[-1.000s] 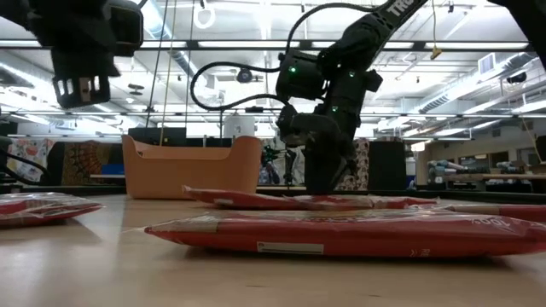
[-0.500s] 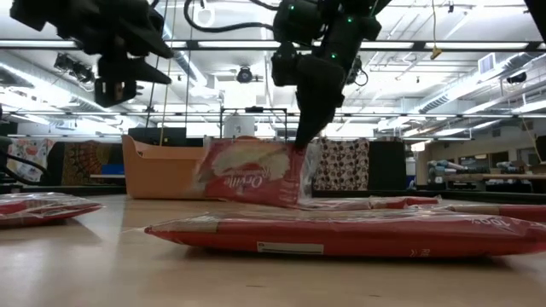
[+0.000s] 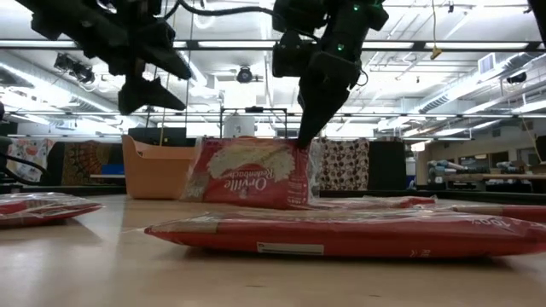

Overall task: Sort popcorn bags into baskets
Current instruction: Put the red popcorn bag into the orange bin

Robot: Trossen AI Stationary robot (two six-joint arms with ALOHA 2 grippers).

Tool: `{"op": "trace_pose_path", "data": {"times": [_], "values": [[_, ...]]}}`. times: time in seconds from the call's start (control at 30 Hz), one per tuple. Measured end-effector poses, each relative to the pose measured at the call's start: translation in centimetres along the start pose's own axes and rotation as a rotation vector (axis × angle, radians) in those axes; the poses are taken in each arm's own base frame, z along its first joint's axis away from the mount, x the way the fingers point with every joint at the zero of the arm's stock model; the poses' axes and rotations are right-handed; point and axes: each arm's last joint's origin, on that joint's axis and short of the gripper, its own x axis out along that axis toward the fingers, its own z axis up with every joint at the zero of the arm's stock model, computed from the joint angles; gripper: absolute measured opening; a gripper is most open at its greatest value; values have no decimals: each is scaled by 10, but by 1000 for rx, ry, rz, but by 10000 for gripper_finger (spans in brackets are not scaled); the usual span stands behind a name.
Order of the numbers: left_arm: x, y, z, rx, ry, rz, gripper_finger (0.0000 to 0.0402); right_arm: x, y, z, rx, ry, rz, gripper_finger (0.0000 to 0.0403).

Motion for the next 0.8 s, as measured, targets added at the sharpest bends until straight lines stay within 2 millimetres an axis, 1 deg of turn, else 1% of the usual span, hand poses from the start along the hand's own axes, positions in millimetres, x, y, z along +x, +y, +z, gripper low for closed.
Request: {"op": "trace_pose_path", "data": {"times": [0.1,0.23,0.47,0.57,0.67,0.8], "values": [[5,3,-1,49,21,19,271,-4,6,2,-24,-6,-7,2],[13,7,-4,81,55,45,271,-14,11,12,-69,-48,-38,2],[27,11,-11,128,137,44,270,-33,12,30,-112,-130,-54,3],[30,8,-11,140,153,-11,268,-39,10,36,-115,-156,-59,3],[30,6,-10,151,156,-63,245,-45,7,41,-107,-178,-82,3],[30,6,-10,128,157,-64,176,-47,4,43,-106,-187,-91,4]]}}
